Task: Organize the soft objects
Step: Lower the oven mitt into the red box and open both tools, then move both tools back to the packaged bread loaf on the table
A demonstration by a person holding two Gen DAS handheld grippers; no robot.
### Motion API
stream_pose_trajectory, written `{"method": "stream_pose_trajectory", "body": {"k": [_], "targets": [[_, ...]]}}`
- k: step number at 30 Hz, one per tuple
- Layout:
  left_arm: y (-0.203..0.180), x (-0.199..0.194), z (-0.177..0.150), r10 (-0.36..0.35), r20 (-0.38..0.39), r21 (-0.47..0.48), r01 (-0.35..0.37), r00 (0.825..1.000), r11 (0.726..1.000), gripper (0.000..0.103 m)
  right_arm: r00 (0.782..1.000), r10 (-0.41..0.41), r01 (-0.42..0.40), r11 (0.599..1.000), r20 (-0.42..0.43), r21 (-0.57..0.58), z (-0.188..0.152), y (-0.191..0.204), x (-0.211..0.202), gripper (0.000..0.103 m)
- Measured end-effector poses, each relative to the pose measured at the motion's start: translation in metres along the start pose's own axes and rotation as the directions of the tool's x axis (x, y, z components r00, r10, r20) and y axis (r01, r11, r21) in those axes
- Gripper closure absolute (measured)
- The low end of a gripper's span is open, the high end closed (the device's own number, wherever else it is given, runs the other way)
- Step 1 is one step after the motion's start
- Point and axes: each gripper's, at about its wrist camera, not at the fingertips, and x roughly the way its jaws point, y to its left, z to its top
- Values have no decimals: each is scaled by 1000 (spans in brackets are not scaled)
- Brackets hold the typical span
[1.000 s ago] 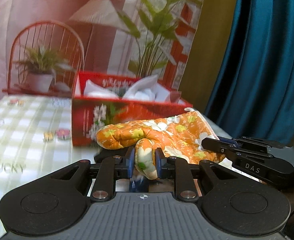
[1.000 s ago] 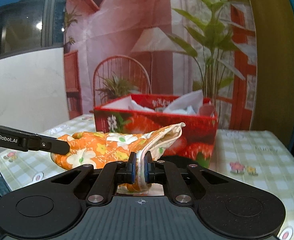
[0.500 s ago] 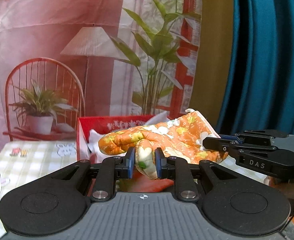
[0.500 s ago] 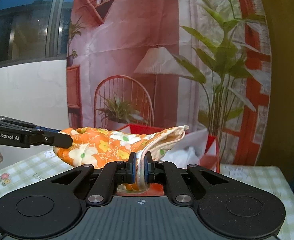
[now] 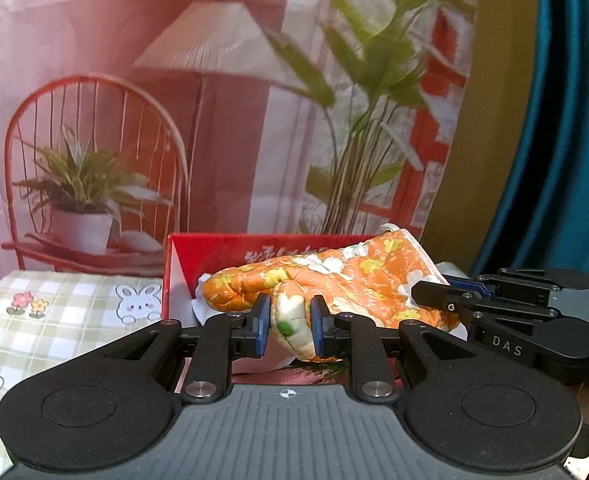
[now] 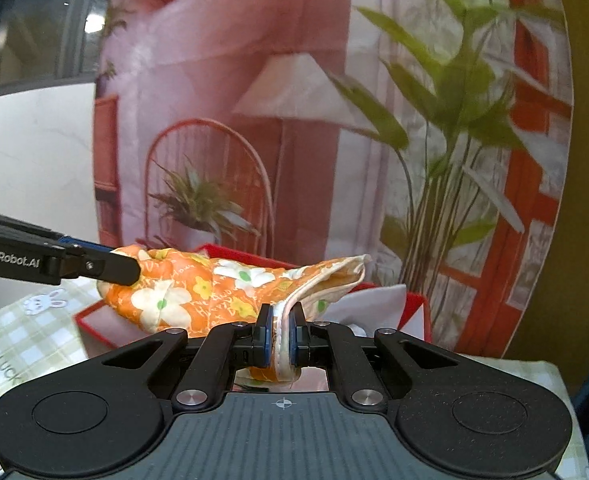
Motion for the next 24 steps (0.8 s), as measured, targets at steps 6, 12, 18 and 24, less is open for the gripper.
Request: {"method": "stream_pose_trajectory", "body": {"k": [6,12,18,24], "targets": [[8,30,-4,7,-96,22,-5,995,1000,77,994,-16,26,995,-107,100,-9,-10,38,96],[12,35,-7,25,-114,49,-19,993,999,57,984,-13,47,981,-178,187,-21,-20,56,95],[12,32,-6,33,-118,53,-27,992,998,47,974,-45,89,978,-222,191,-28,-26,60,82],[8,20,-7,29,-119,40,-24,992,999,42,979,-72,101,984,-192,149,-25,-21,44,59]]}}
